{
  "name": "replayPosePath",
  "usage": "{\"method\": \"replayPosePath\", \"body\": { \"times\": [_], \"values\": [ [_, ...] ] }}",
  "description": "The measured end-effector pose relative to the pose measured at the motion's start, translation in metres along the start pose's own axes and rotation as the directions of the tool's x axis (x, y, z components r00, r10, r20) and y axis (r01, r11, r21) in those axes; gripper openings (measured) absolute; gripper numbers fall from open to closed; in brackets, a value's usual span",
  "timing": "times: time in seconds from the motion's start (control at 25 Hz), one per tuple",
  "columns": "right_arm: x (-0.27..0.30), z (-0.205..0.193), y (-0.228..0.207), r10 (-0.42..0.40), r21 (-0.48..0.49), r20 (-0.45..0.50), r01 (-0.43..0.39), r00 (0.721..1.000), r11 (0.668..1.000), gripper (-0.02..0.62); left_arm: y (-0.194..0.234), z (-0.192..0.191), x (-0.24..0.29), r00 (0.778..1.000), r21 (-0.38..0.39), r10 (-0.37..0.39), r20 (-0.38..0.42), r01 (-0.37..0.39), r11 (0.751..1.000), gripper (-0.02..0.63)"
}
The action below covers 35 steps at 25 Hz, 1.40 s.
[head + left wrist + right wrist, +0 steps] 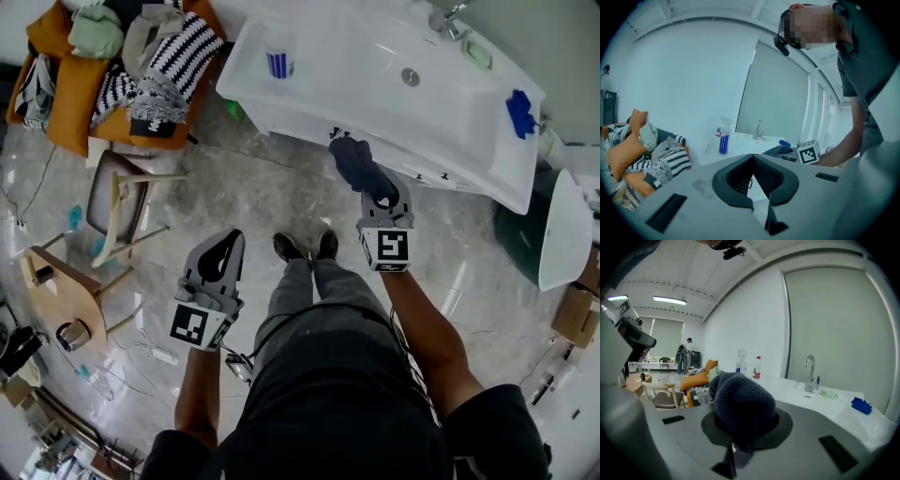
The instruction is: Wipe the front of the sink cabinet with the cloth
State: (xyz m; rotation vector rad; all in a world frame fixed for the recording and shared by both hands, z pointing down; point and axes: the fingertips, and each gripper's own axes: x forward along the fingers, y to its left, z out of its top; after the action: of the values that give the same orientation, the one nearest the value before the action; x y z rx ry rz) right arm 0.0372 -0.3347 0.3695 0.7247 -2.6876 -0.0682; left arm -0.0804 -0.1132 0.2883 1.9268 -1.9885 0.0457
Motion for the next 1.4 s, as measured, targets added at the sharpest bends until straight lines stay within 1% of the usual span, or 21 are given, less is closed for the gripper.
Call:
{"method": "replayPosePath", "body": {
  "times": [0.08, 0.16, 0.2, 0.28, 0.36, 0.44, 0.56, 0.64, 0.76, 0.88, 0.96, 1.0, 1.08, 1.2, 1.32, 1.4],
  "values": [
    [-0.006, 0.011, 0.000, 0.011, -0.033, 0.051, -0.009, 0.999, 0.999, 0.037, -0.010, 0.012, 0.000, 1.000, 0.051, 0.013, 0.007, -0.014, 0.999, 0.003],
    [-0.007, 0.007, 0.002, 0.009, -0.082, 0.069, -0.004, 0.998, 0.997, 0.037, -0.014, 0.021, 0.000, 0.999, 0.096, 0.010, 0.040, -0.014, 0.995, 0.005],
    [-0.007, 0.000, 0.003, 0.003, -0.102, 0.061, 0.003, 0.998, 0.995, 0.037, -0.014, 0.020, -0.002, 0.999, 0.105, 0.010, 0.043, -0.015, 0.994, 0.005],
    [-0.010, -0.015, 0.006, -0.023, -0.106, 0.026, 0.025, 0.999, 0.994, 0.037, -0.012, 0.010, -0.006, 1.000, 0.103, 0.005, 0.014, -0.006, 0.995, 0.005],
    [-0.018, -0.027, 0.007, -0.062, -0.090, -0.017, 0.060, 0.998, 0.994, 0.037, -0.012, 0.004, -0.008, 1.000, 0.109, -0.025, -0.001, 0.025, 0.994, 0.005],
    [-0.025, -0.036, 0.010, -0.108, -0.098, -0.054, 0.102, 0.993, 0.990, 0.037, -0.006, 0.005, -0.013, 0.998, 0.112, -0.058, 0.008, 0.057, 0.992, 0.003],
    [-0.021, -0.046, 0.018, -0.190, -0.164, -0.087, 0.174, 0.978, 0.971, 0.038, 0.023, 0.002, -0.030, 0.996, 0.073, -0.083, 0.026, 0.081, 0.994, 0.005],
    [-0.007, -0.052, 0.028, -0.246, -0.198, -0.103, 0.223, 0.964, 0.955, 0.037, 0.051, -0.009, -0.043, 0.995, 0.059, -0.099, 0.000, 0.099, 0.993, 0.003],
    [0.030, -0.062, 0.055, -0.317, -0.200, -0.121, 0.289, 0.941, 0.936, 0.037, 0.097, -0.018, -0.067, 0.991, 0.051, -0.130, -0.016, 0.131, 0.990, 0.003],
    [0.082, -0.072, 0.087, -0.316, -0.200, -0.120, 0.289, 0.941, 0.936, 0.037, 0.140, -0.049, -0.098, 0.992, 0.024, -0.108, -0.070, 0.110, 0.994, 0.005],
    [0.116, -0.078, 0.093, -0.320, -0.172, -0.115, 0.298, 0.940, 0.939, 0.037, 0.165, -0.079, -0.103, 0.990, 0.007, -0.098, -0.101, 0.099, 0.995, 0.003],
    [0.131, -0.084, 0.093, -0.322, -0.151, -0.116, 0.304, 0.940, 0.941, 0.037, 0.173, -0.092, -0.103, 0.990, -0.017, -0.092, -0.106, 0.091, 0.996, 0.005],
    [0.161, -0.098, 0.092, -0.320, -0.114, -0.112, 0.308, 0.941, 0.945, 0.037, 0.180, -0.115, -0.099, 0.991, -0.067, -0.068, -0.113, 0.061, 0.996, 0.005],
    [0.211, -0.131, 0.096, -0.312, -0.115, -0.106, 0.300, 0.944, 0.947, 0.037, 0.182, -0.149, -0.093, 0.990, -0.084, -0.036, -0.139, 0.025, 0.996, 0.003],
    [0.273, -0.162, 0.119, -0.268, -0.128, -0.108, 0.254, 0.957, 0.959, 0.037, 0.192, -0.192, -0.085, 0.987, -0.122, -0.033, -0.160, 0.014, 0.992, 0.003],
    [0.303, -0.176, 0.136, -0.238, -0.125, -0.106, 0.225, 0.965, 0.966, 0.037, 0.204, -0.212, -0.076, 0.986, -0.149, -0.028, -0.163, 0.004, 0.989, 0.003]
  ]
}}
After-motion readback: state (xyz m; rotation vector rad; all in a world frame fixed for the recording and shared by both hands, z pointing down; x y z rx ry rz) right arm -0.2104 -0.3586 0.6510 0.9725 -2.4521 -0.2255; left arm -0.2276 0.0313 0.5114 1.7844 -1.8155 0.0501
